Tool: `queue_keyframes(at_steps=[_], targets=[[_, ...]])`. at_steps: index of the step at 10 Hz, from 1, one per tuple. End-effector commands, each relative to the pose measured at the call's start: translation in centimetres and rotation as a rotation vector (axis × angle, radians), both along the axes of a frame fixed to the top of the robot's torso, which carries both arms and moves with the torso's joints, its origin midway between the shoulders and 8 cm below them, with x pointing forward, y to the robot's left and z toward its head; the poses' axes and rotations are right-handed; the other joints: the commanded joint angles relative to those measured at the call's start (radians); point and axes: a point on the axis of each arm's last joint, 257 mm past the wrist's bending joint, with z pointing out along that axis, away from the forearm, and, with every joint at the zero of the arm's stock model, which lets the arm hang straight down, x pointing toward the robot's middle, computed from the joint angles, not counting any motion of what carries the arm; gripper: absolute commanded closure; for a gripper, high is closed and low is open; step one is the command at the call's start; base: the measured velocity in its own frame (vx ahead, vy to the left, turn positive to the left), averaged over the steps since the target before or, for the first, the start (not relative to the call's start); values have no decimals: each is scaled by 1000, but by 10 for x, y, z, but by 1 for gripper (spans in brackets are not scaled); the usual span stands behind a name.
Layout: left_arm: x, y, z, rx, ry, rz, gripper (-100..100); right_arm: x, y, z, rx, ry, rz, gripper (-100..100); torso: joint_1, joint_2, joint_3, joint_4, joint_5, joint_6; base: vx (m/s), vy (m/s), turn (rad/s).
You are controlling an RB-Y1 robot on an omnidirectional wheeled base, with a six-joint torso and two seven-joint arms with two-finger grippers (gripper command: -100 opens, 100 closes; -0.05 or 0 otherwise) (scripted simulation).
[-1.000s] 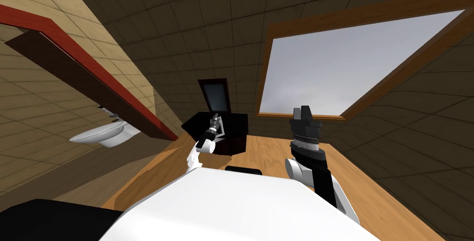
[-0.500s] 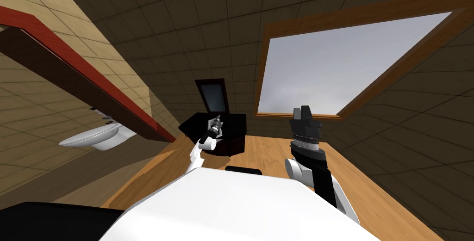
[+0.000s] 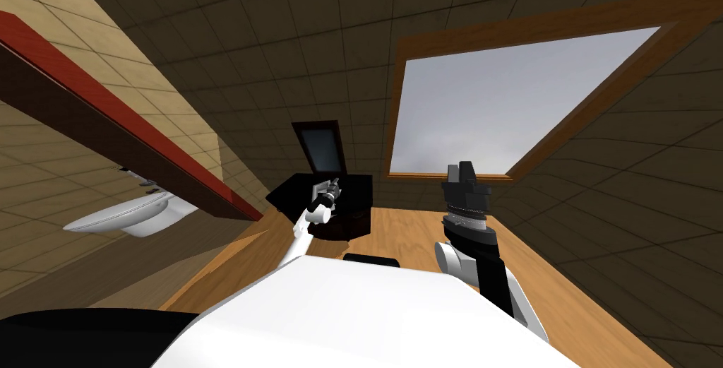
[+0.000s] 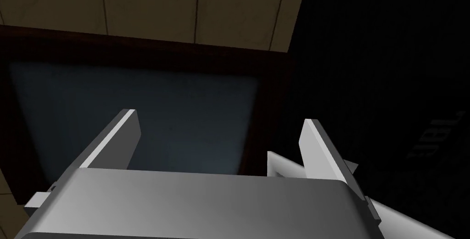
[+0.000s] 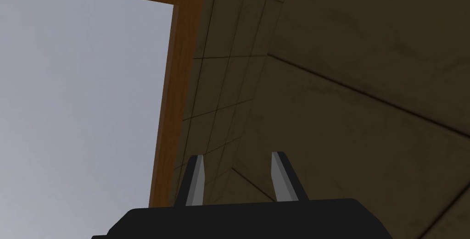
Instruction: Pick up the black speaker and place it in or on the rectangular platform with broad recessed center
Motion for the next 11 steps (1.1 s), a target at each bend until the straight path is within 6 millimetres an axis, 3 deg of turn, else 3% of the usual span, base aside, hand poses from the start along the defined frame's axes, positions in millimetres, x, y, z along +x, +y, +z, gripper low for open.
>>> queue_keyframes(at_steps=[1, 2, 3, 7, 11], targets=[[2, 0, -22, 5, 70, -4, -100, 0, 0, 0, 0, 0, 0, 0, 0, 0, 0, 0, 0, 0, 29, -43, -31], [11, -2, -22, 11, 90, -17, -100, 0, 0, 0, 0, 0, 0, 0, 0, 1, 0, 0, 0, 0, 33, -56, -44], [7, 1, -41, 12, 142, -14, -100, 0, 0, 0, 0, 0, 0, 0, -1, 0, 0, 0, 0, 0, 34, -50, -28], [15, 4, -70, 29, 260, -31, -100, 0, 0, 0, 0, 0, 0, 0, 1, 1, 0, 0, 0, 0, 31, -33, -32], [8, 9, -101, 40, 386, -40, -100, 0, 0, 0, 0, 0, 0, 0, 1, 1, 1, 0, 0, 0, 28, -33, -22]])
